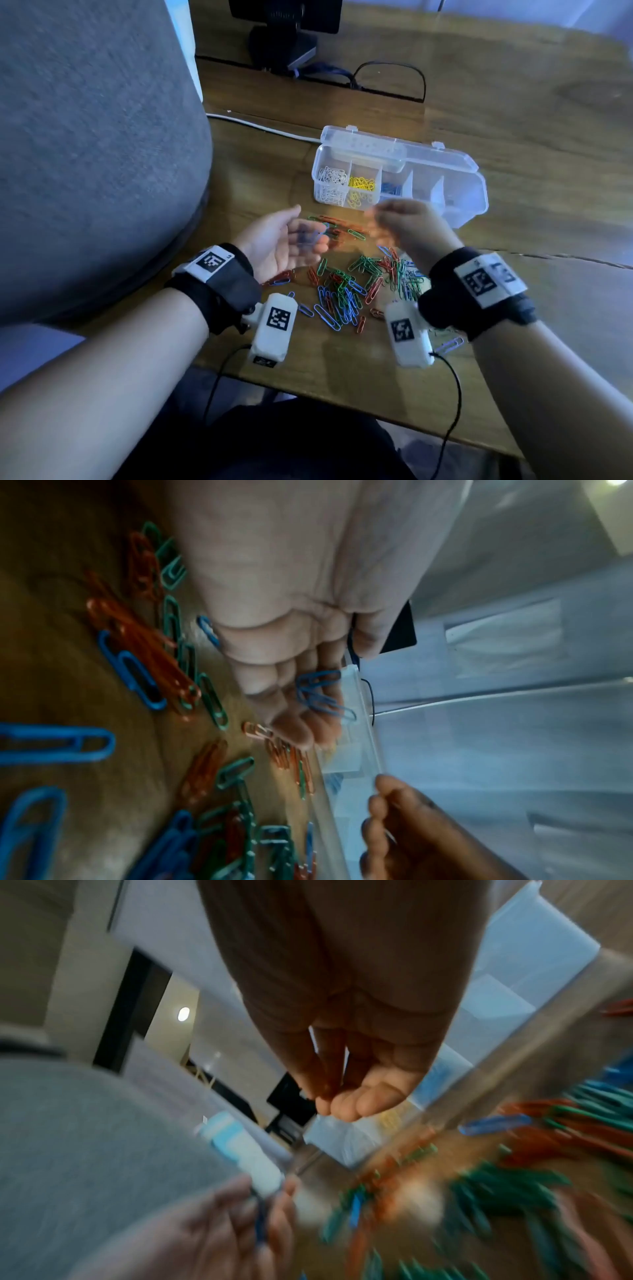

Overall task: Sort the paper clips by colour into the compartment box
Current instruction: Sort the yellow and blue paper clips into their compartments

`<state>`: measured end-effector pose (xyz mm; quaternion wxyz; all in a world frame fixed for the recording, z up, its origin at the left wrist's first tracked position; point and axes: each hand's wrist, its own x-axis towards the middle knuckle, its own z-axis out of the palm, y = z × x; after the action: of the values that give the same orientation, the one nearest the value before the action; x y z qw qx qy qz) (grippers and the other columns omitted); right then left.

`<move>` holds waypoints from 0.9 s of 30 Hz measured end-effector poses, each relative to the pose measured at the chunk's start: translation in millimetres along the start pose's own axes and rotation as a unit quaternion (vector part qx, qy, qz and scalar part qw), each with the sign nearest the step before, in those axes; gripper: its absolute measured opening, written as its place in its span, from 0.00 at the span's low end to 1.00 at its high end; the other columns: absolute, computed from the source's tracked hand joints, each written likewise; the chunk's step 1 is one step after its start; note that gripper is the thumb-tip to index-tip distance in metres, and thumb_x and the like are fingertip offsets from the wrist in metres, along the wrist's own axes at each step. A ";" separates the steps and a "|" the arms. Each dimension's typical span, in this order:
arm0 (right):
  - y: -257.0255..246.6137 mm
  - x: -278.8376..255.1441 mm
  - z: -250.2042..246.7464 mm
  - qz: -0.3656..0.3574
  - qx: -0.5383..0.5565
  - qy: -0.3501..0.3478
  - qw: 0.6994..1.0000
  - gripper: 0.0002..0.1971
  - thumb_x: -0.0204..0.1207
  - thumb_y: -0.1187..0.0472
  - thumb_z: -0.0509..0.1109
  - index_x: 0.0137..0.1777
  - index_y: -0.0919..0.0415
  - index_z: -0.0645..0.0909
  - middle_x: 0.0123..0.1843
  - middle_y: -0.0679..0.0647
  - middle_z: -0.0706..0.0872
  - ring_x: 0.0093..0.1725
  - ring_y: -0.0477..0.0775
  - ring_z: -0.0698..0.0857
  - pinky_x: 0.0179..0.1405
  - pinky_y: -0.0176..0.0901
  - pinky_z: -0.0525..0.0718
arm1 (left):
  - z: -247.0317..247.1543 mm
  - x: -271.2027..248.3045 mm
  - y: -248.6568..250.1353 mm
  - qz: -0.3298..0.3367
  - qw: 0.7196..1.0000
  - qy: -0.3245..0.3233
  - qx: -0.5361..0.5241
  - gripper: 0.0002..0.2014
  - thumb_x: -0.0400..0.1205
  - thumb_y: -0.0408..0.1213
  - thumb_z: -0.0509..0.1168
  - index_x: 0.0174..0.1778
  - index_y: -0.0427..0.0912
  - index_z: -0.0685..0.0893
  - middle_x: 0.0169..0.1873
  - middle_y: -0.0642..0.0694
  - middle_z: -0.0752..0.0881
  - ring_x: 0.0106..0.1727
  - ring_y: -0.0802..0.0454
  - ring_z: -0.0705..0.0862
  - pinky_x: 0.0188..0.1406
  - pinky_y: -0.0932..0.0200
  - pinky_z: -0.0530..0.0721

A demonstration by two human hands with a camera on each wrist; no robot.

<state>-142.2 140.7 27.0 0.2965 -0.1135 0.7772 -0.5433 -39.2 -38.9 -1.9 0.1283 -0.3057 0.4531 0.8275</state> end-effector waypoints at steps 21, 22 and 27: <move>21.2 19.8 73.2 -0.055 -0.435 0.009 0.899 0.12 0.79 0.56 0.64 0.50 0.64 0.84 0.50 0.60 0.86 0.52 0.62 0.83 0.49 0.45 0.80 | -42.7 -4.7 3.0 0.009 0.979 0.150 0.135 0.12 0.82 0.43 0.64 0.34 0.44 0.78 0.28 0.50 0.77 0.24 0.57 0.76 0.20 0.66 0.76; 19.9 23.2 76.4 -0.043 -0.447 0.013 0.894 0.13 0.79 0.54 0.64 0.50 0.64 0.83 0.50 0.60 0.86 0.52 0.63 0.83 0.47 0.44 0.79 | -44.0 -3.5 3.7 0.015 0.974 0.166 0.155 0.12 0.82 0.42 0.65 0.33 0.44 0.76 0.27 0.50 0.74 0.24 0.56 0.73 0.20 0.66 0.73; 18.5 30.9 78.4 0.000 -0.463 0.028 0.886 0.10 0.76 0.61 0.66 0.53 0.65 0.82 0.55 0.62 0.85 0.54 0.64 0.84 0.46 0.45 0.78 | -52.4 -2.2 9.9 0.035 0.951 0.210 0.223 0.12 0.83 0.42 0.62 0.34 0.42 0.76 0.26 0.50 0.66 0.23 0.56 0.64 0.18 0.68 0.61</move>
<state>-118.3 71.4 -18.6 0.1888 -0.2226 0.9483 -0.1245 -21.9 -87.7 -15.0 0.0663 -0.4201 0.6533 0.6263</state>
